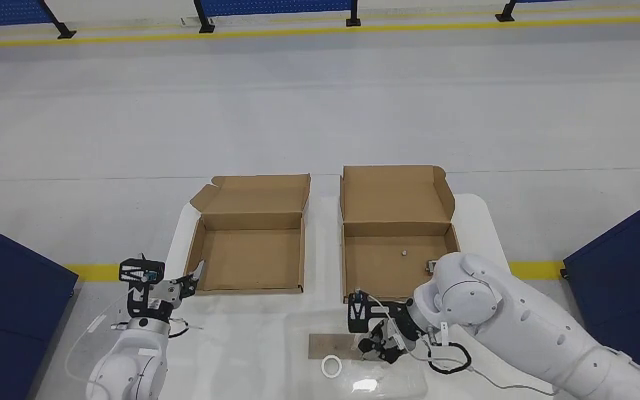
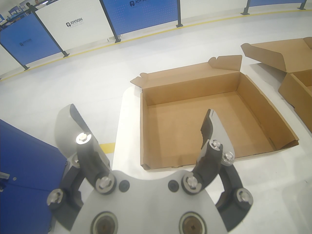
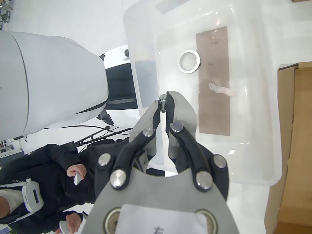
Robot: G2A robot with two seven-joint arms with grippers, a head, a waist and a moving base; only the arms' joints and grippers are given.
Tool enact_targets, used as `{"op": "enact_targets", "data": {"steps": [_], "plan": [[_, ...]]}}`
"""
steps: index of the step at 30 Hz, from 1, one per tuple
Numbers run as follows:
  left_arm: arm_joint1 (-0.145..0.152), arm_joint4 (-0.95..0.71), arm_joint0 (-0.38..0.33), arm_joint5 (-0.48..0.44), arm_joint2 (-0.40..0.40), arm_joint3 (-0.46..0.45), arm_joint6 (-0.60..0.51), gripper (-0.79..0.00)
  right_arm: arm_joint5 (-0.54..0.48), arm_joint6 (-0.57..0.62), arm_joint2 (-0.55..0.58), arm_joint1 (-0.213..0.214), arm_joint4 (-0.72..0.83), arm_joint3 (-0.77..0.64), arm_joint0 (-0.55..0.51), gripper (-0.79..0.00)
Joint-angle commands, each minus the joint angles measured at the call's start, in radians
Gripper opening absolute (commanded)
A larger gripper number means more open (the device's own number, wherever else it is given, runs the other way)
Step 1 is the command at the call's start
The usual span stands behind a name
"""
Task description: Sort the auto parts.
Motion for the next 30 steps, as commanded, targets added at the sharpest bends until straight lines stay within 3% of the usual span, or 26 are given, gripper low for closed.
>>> {"op": "enact_targets", "data": {"steps": [1,8,13,20,30], "plan": [[0.000,0.000,0.000,0.000,0.000,0.000,0.000,0.000,0.001,0.001,0.000,-0.001,-0.002,0.000,0.000,-0.785],[0.000,0.000,0.000,0.000,0.000,0.000,0.000,0.000,0.001,0.001,0.000,-0.001,-0.002,0.000,0.000,-0.785],[0.000,0.000,0.000,0.000,0.000,0.000,0.000,0.000,-0.060,-0.060,0.054,0.016,0.135,0.046,-0.023,-0.785],[0.000,0.000,0.000,0.000,0.000,0.000,0.000,0.000,-0.147,-0.147,0.054,0.085,0.398,0.060,-0.038,-0.785],[0.000,0.000,0.000,0.000,0.000,0.000,0.000,0.000,-0.333,-0.333,-0.114,0.188,0.534,0.023,0.036,-0.785]]}}
